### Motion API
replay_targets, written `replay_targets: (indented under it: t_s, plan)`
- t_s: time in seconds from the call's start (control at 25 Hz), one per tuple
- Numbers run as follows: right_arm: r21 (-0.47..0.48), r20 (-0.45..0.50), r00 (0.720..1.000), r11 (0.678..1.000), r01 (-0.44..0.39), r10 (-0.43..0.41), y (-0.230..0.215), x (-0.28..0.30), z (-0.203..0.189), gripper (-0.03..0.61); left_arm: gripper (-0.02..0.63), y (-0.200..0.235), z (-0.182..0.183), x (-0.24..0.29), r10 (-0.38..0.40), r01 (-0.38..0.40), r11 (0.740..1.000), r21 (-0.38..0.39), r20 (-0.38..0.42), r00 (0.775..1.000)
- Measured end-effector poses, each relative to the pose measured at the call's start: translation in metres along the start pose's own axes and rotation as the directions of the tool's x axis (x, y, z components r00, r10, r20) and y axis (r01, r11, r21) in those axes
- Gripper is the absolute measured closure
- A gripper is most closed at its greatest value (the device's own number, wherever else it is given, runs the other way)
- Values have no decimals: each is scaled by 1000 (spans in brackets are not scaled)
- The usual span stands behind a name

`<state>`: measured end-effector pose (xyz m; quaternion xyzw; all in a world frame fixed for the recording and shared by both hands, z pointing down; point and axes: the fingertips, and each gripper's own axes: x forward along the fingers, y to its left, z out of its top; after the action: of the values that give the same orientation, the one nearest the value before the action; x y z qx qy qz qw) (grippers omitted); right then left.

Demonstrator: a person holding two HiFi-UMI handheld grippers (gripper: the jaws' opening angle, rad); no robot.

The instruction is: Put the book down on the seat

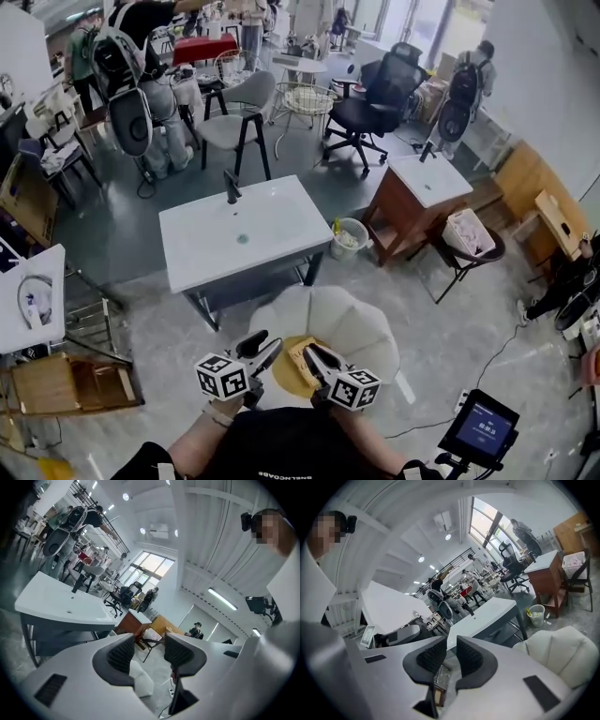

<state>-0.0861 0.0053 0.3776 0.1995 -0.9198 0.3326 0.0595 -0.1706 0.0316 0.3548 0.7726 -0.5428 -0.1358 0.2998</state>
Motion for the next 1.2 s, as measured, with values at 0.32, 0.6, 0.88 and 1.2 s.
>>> replay_targets:
  t_s: [0.32,0.6,0.88,1.2]
  plan:
    - [-112,40,999,993,31,-26,3,4,15,499,402,2,6,-13,23,-24,1000,14,42,999]
    - [-74,24,1000,997,0,2,4,8,10,499,402,4,1,-18,32,-32,999,-4,45,998]
    - [-37,39,999,999,27,-26,-9,2,6,499,402,5,-11,-17,30,-29,999,-20,32,999]
    - [-16,44,999,999,29,-28,-12,0,8,499,402,-4,-17,-17,39,-39,998,43,5,999]
